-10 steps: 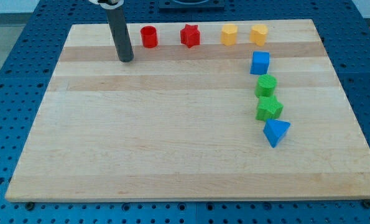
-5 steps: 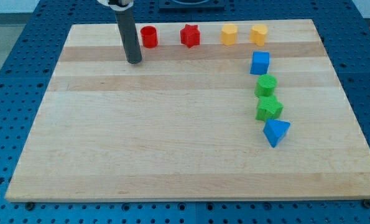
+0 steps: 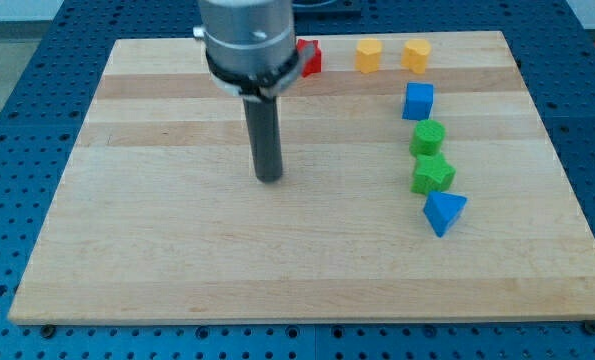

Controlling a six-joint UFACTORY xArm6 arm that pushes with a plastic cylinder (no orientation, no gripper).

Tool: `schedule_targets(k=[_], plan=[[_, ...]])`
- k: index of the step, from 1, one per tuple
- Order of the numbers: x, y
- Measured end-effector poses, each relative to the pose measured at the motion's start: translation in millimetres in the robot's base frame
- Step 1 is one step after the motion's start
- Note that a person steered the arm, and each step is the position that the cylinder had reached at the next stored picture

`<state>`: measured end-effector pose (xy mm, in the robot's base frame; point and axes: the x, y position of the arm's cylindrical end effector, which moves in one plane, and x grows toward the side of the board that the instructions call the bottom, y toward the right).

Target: Place the green circle diagonal to the green star

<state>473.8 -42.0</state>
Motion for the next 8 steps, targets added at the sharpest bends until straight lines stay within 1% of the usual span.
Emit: schedule_targets(k=[1,2,7,8], plan=[[48.1,27.7],[62.0,47.6],[63.0,55.0],[88.7,74.4]])
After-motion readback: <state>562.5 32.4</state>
